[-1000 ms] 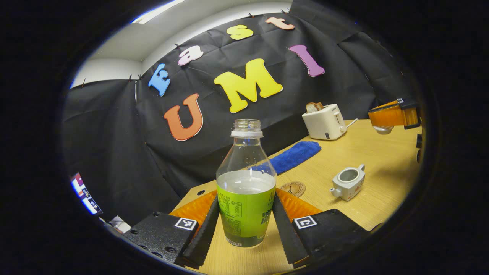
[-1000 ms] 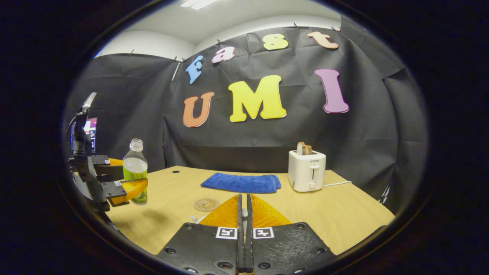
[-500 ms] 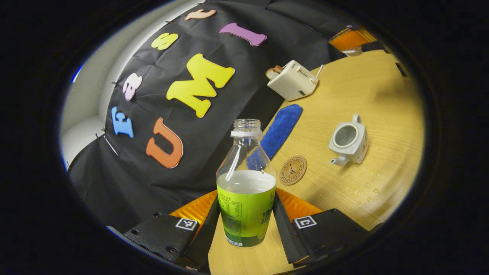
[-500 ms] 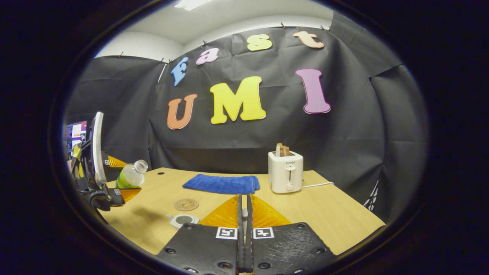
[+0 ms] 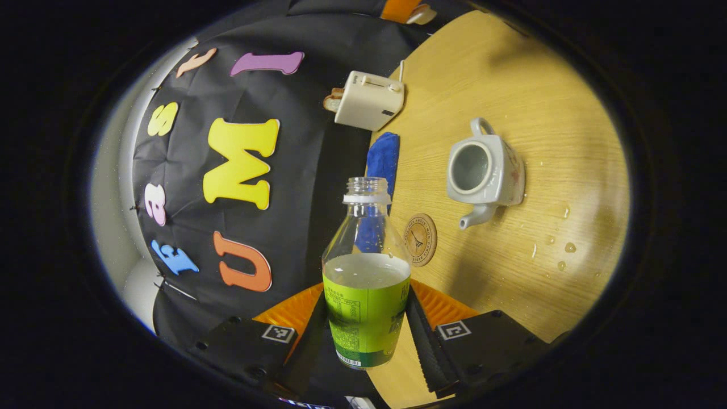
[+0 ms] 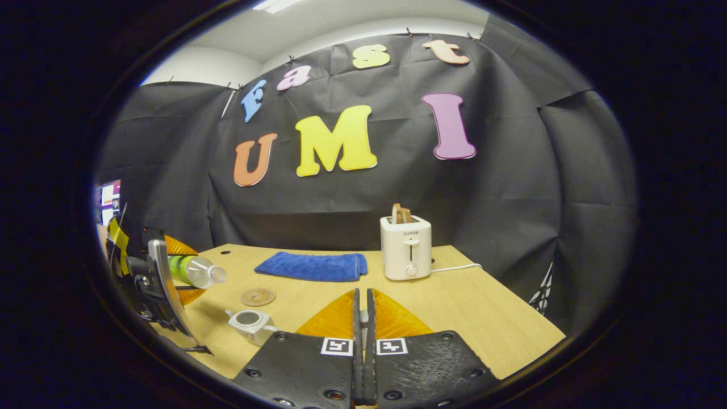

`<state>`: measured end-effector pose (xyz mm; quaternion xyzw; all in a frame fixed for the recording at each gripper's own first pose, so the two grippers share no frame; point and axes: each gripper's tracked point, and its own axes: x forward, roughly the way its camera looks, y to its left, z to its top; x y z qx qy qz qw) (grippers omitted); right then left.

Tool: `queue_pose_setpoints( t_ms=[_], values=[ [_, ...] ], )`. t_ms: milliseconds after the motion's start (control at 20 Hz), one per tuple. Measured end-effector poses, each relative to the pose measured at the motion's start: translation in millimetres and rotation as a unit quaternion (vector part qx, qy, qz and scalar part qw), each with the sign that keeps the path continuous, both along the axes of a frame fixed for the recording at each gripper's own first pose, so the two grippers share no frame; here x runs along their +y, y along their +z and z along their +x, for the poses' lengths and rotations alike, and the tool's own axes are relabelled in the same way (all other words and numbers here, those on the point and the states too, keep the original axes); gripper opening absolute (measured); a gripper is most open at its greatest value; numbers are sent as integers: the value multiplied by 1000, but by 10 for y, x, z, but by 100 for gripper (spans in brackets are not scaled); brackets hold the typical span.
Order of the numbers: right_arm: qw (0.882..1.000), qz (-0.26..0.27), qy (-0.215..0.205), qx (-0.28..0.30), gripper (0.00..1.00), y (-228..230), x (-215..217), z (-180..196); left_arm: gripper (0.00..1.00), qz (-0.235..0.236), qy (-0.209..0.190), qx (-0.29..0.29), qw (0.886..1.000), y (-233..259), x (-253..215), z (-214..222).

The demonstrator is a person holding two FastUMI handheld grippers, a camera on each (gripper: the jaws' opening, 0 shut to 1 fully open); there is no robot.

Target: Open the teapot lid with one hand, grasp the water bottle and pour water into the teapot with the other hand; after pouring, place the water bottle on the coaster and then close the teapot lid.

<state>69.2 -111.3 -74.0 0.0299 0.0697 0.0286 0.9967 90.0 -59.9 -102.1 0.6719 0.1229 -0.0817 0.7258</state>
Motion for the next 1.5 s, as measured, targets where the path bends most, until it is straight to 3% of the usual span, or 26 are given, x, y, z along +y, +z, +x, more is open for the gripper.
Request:
queue_pose_setpoints(
  t_ms=[350,800,1500],
  values=[
    [1000,-8,-2,0,0,-8,-27,0,76,161,-28,-31,986,64,-202,-58],
    [1000,-11,-1,2,0,-38,-23,1,76,240,-20,-23,970,73,-127,-68],
    [1000,-5,6,9,0,-94,-12,21,76,293,-27,-24,955,49,-118,-73]
  ],
)
